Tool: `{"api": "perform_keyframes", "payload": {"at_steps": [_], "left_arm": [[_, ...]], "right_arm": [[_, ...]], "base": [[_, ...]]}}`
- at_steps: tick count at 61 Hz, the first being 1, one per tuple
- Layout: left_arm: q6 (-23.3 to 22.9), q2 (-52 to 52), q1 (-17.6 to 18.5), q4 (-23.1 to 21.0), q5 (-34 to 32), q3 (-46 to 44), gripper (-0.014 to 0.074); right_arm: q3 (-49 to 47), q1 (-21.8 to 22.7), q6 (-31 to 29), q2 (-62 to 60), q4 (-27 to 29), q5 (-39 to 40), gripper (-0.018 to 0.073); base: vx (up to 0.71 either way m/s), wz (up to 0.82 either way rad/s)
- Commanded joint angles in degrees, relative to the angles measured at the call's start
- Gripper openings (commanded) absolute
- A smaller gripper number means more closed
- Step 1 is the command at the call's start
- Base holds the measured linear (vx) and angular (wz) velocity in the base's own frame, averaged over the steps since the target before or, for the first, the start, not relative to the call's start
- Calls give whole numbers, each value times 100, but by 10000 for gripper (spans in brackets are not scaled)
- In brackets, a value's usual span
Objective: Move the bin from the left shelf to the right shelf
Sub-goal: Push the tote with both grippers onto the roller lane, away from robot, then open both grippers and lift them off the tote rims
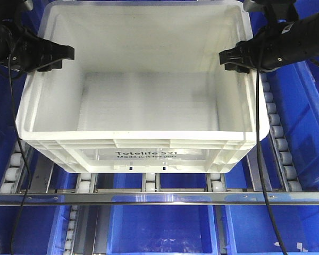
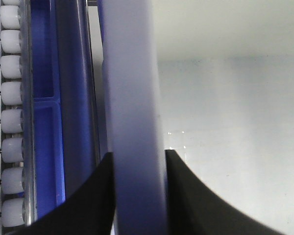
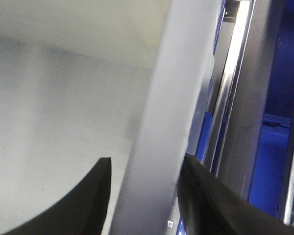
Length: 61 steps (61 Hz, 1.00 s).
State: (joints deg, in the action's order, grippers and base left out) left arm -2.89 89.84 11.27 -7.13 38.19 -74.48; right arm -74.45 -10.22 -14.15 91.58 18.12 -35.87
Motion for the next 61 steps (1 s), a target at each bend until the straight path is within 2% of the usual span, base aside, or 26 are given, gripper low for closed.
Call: {"api": "perform_keyframes", "payload": {"at_steps": [1, 12, 21, 61], "left_arm": [[220, -205, 32, 120, -555, -161, 221], [220, -205, 32, 120, -592, -161, 386], [220, -205, 32, 124, -643, -161, 455], [220, -593, 27, 123, -655, -161, 459]], "right_arm": [[-165, 23, -85, -203, -24, 363, 288], [-165, 23, -56, -203, -24, 363, 522], [-165, 23, -56, -203, -24, 383, 630], [-165, 23, -35, -1004, -19, 338, 613]], "base": [[0, 0], [0, 0], [0, 0], [0, 0]]}}
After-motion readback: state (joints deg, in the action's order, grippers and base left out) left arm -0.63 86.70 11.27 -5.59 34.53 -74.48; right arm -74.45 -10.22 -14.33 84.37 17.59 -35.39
